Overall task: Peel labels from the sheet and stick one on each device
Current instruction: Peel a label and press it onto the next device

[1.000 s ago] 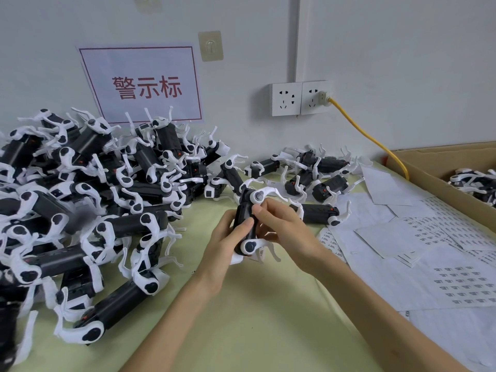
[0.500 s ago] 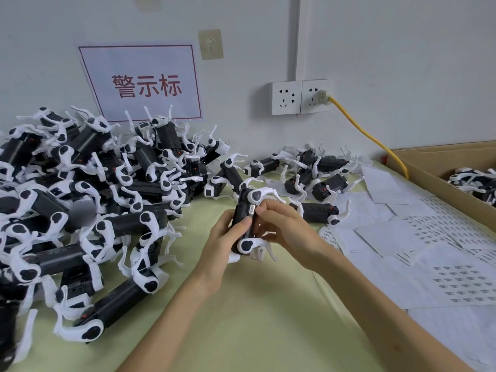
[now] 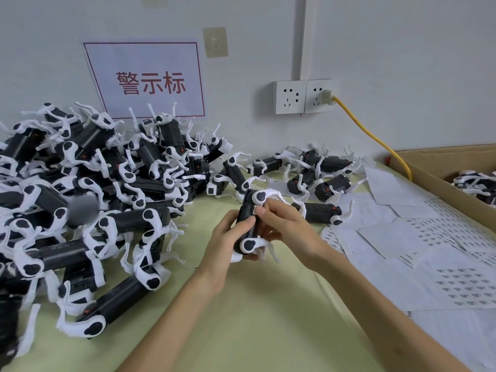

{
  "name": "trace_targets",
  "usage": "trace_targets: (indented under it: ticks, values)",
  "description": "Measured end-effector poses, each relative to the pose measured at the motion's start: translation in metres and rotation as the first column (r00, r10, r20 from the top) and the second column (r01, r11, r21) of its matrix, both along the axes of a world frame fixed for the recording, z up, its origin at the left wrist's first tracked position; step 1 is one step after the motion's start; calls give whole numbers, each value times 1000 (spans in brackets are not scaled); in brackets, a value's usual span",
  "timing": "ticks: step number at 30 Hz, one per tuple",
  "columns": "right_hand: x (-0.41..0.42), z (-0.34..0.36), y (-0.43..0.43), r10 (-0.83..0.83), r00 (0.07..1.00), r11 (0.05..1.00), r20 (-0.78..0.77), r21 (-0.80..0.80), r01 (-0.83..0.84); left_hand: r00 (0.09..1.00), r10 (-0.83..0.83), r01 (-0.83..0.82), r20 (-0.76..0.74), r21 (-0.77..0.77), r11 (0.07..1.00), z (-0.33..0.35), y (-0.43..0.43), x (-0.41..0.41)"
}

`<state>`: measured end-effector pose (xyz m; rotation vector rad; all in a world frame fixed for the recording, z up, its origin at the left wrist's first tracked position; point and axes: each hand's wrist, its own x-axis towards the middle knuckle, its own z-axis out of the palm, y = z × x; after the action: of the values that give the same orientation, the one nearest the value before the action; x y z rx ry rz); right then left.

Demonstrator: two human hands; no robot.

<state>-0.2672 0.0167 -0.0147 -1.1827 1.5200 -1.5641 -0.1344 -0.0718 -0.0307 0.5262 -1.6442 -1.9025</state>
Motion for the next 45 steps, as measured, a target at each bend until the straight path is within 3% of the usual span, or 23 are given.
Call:
trace_targets:
  ticks: [7,14,23,27,30,34,36,38,41,45]
  values:
    - [-1,0,0,-7,1000,998,5,-67,8,998,15,-9,59,-88,996,0,1,0]
    - [-1,0,-1,20,1000,997,16,-73,-19,999,27,-27,24,-7,1000,7,-1,4]
    - [-1,-1,0,-35,967,998,-251,-50,23,998,-6,-2,63,117,993,9,3,4]
    - [1,2,4,-159,882,982,-444,-165,94,996,-14,4,85,121,993,8,1,4]
    - [2,9,9,-305,891,918,-338,-352,180,994,-23,8,103,147,989,8,2,2]
    - [-5,17,14,-565,738,789,-370,-503,352,992,2,-21,130,149,989,6,1,2]
    - [-13,19,19,-495,740,851,-455,-424,308,993,1,-21,122,162,987,8,1,3]
    - [-22,21,24,-291,793,950,-535,-261,173,994,18,-36,107,175,984,9,1,4]
    - [-26,19,24,-29,845,999,-534,-51,2,993,14,-36,120,185,982,7,0,4]
    - [-40,17,24,-18,902,1000,-432,12,26,997,4,-26,78,280,960,8,-2,4]
